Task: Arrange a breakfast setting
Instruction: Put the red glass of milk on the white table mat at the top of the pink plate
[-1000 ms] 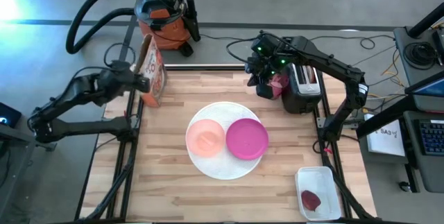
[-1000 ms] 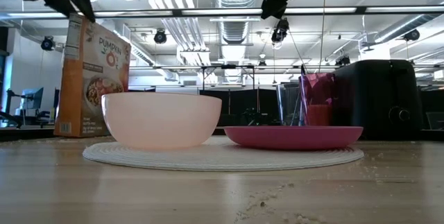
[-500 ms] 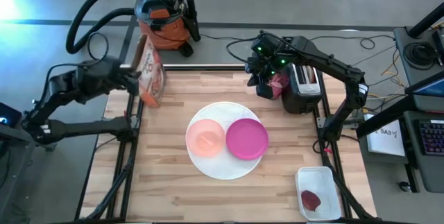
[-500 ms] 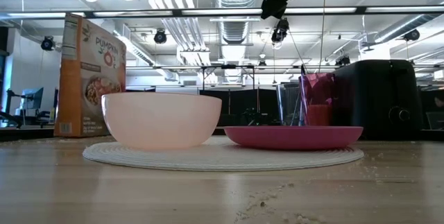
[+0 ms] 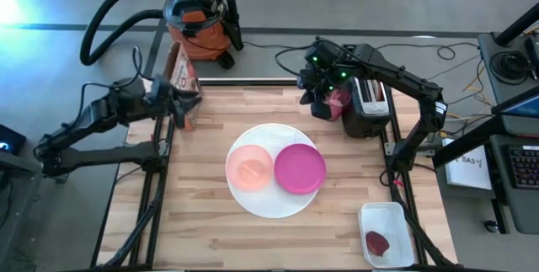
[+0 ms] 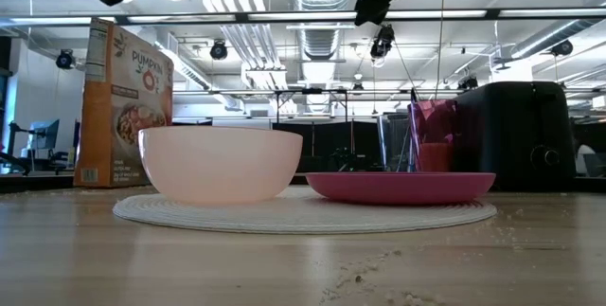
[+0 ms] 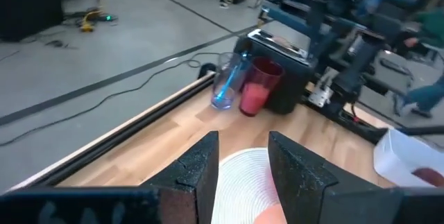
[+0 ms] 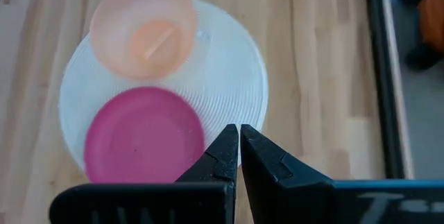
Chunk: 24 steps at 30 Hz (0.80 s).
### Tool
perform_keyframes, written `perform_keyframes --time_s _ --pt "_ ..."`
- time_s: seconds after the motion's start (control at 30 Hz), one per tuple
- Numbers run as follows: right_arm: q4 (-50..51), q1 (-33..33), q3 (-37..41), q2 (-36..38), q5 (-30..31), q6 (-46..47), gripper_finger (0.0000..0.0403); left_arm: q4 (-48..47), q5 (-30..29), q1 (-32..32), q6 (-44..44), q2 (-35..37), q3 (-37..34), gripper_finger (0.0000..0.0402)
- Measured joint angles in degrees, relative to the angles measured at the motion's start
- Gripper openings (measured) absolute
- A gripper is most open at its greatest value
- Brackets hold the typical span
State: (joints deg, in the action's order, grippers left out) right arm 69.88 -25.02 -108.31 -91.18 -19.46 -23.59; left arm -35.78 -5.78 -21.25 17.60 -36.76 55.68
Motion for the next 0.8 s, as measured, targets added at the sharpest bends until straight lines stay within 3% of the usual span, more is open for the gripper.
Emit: perform_keyframes --time_s 0.17,0.4,0.53,0.8 --pt "-5.33 0.02 0.00 0.00 0.00 -1.43 0.0009 0.28 2.36 1.50 -5.91 -0.95 0.00 0.0109" --pt "-11.09 0.00 0.00 0.00 -0.02 13.18 0.0009 3.87 1.40 2.62 -13.38 -1.02 -0.04 0.0109" --pt "-14.50 0.00 0.00 0.00 0.00 11.63 0.0009 6.40 0.84 2.62 -19.21 -1.02 -0.02 0.0109" --pt "-14.26 0.15 0.00 -0.41 -0.02 12.81 0.0009 6.24 0.85 2.69 -18.48 -1.83 -0.02 0.0109"
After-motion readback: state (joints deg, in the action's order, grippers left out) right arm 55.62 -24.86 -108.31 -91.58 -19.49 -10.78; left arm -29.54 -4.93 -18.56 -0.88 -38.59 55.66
